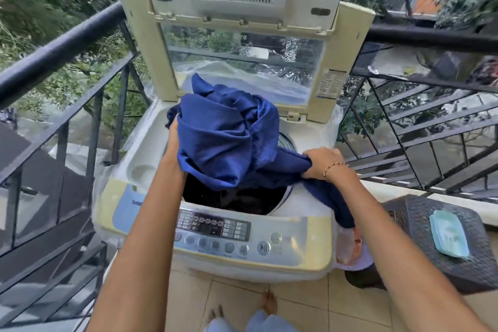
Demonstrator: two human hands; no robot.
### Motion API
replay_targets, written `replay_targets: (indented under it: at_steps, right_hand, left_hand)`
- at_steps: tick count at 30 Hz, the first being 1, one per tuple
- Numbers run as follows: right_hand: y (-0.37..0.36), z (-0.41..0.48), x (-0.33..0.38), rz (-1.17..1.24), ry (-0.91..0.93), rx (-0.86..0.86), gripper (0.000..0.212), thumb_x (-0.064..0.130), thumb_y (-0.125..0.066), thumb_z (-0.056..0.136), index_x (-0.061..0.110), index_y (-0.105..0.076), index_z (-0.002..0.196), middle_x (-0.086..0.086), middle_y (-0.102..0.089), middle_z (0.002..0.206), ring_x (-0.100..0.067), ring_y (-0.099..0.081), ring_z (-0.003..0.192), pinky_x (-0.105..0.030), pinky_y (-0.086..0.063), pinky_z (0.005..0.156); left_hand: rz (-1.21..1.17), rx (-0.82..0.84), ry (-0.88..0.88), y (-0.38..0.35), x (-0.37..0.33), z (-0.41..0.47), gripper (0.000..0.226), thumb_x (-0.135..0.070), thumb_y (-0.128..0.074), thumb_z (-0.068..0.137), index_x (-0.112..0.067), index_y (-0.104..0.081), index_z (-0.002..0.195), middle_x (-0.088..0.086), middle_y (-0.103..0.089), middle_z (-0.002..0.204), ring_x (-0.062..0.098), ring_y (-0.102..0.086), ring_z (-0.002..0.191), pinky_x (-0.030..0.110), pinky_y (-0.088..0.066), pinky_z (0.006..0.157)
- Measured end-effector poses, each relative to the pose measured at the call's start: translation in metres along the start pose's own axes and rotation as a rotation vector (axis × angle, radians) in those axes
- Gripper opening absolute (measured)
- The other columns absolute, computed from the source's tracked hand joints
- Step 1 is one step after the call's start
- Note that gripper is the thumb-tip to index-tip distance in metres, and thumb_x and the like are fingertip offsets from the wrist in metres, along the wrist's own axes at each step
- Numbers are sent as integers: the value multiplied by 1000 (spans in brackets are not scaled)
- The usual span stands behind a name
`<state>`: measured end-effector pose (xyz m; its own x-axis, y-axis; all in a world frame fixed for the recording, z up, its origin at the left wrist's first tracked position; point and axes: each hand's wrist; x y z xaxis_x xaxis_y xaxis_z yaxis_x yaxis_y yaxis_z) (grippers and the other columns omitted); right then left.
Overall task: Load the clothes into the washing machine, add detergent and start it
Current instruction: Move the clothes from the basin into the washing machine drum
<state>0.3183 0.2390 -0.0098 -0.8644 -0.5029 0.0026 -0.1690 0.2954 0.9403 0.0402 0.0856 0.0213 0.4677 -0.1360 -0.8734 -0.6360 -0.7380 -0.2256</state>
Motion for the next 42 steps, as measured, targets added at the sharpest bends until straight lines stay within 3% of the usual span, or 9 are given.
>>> replay_targets:
  at_steps: [3, 7, 9, 13, 17, 21, 27, 31, 42]
  right_hand:
    - [23, 8, 18, 184, 35, -116, 26, 30, -60, 77, 23, -64, 102, -14, -68, 108, -34, -62, 100, -34, -47, 79]
    - [58, 21, 58, 685, 52, -167, 36, 20, -66, 73, 18, -55, 108, -4, -61, 80, -25, -55, 74, -27, -41, 58]
    - [69, 30, 79, 817, 133, -77, 44, 18, -68, 76, 16, -51, 116, -5, -60, 96, -19, -55, 81, -26, -44, 64]
    - [56, 49, 109, 828, 184, 24, 57, 29, -71, 79, 15, -44, 127, -6, -51, 133, -22, -52, 119, -36, -41, 102]
    - [22, 59, 127, 548, 101, 148, 75, 41, -66, 81, 11, -31, 140, -14, -46, 141, -30, -48, 126, -41, -40, 104]
    - [-1, 57, 116, 61, -57, 258, 74, 51, -67, 75, 11, -43, 132, -15, -52, 136, -34, -49, 125, -44, -38, 104]
    - [-16, 37, 100, -276, -240, 416, 58, 35, -71, 78, 20, -52, 130, -5, -50, 139, -26, -38, 135, -50, -19, 113]
    - [-20, 32, 107, 16, -248, 220, 32, 11, -48, 86, 13, -63, 114, -11, -63, 122, -32, -60, 111, -37, -48, 86]
    - [-27, 4, 100, 707, -210, -47, 20, 19, -52, 87, 17, -66, 101, -1, -67, 95, -20, -61, 89, -27, -48, 77]
  left_hand:
    - [87, 62, 39, -3, -8, 20, 42, -61, -43, 89, -26, -60, 105, -9, -67, 96, 10, -66, 84, 32, -54, 74]
    - [40, 186, 68, -12, -7, 54, 49, -43, -44, 96, -10, -56, 130, 12, -61, 127, 29, -57, 118, 41, -44, 104]
    - [125, 188, 70, -6, -1, 69, 49, -42, -49, 94, -11, -56, 131, 15, -61, 128, 30, -57, 119, 44, -40, 108]
    - [285, 94, 4, 11, 6, 90, 38, -30, -57, 92, -9, -59, 123, 12, -66, 118, 29, -61, 113, 38, -48, 98]
    - [591, 80, -41, 23, 17, 113, 41, -11, -62, 85, 4, -55, 123, 20, -62, 121, 33, -60, 112, 38, -50, 92]
    - [735, 135, 141, 25, 20, 120, 16, -19, -57, 88, -6, -57, 99, 14, -56, 99, 21, -56, 76, 24, -37, 56]
    - [727, 340, 286, 7, 22, 126, 18, -24, -44, 99, -16, -53, 113, 4, -62, 110, 22, -59, 96, 36, -37, 86]
    - [746, 437, 330, -7, 21, 130, 24, -28, -45, 99, -16, -52, 120, 4, -63, 115, 22, -59, 100, 39, -41, 92]
    - [550, 411, 73, -51, 45, 102, 27, -22, -41, 99, -10, -60, 114, 4, -68, 95, 19, -64, 82, 34, -49, 77]
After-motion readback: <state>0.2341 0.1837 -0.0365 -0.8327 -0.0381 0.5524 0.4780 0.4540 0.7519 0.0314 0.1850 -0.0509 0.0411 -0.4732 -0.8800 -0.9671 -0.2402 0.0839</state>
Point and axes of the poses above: each hand's wrist, its own z-axis towards the middle knuckle, its own y-axis out of the back of the hand, x = y × z
